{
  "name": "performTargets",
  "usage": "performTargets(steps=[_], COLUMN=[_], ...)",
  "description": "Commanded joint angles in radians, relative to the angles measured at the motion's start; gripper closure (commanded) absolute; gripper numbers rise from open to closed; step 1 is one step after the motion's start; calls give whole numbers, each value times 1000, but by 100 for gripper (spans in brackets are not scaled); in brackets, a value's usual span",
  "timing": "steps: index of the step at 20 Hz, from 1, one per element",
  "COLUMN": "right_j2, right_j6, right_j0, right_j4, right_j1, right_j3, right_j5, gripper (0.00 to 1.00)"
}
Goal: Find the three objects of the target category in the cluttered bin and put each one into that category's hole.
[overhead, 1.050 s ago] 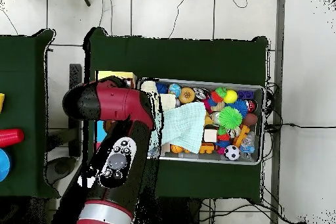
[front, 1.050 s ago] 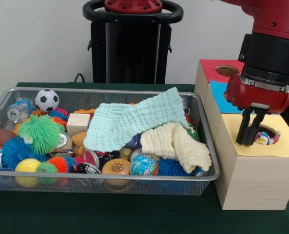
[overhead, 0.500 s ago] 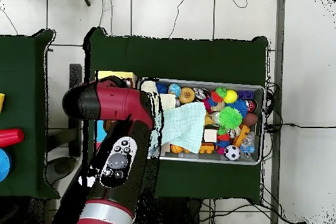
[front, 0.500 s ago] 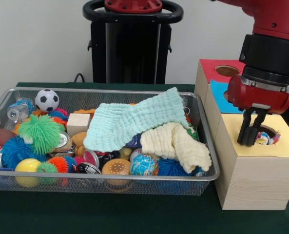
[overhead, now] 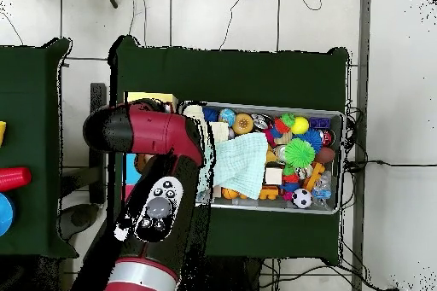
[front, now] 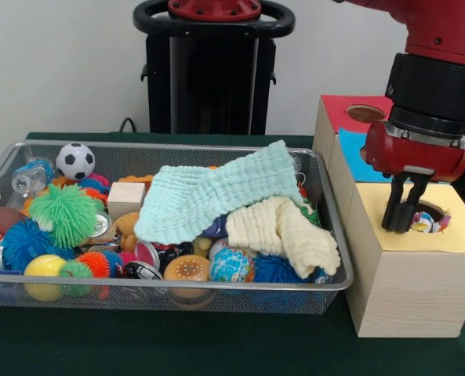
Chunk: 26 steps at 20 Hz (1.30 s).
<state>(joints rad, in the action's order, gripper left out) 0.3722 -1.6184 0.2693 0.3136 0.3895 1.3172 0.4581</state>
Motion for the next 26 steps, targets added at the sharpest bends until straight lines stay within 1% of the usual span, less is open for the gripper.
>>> performTargets(steps=[1, 4, 6, 12, 17, 22, 25, 26], right_j2=[-118, -123, -137, -176, -229, -243, -225, -230], right_j6=[-217, -217, -218, -229, -208, -201, -185, -185], right_j0=[-26, -26, -29, -32, -47, -50, -43, -45], right_j4=[41, 49, 63, 105, 136, 138, 106, 106], right_j1=[-23, -19, -13, -10, 2, 10, 3, 3], right_j3=[54, 57, 69, 86, 122, 140, 138, 145], right_j5=[200, 206, 194, 218, 148, 123, 98, 88], gripper=[100, 100, 100, 100, 100, 100, 100, 100])
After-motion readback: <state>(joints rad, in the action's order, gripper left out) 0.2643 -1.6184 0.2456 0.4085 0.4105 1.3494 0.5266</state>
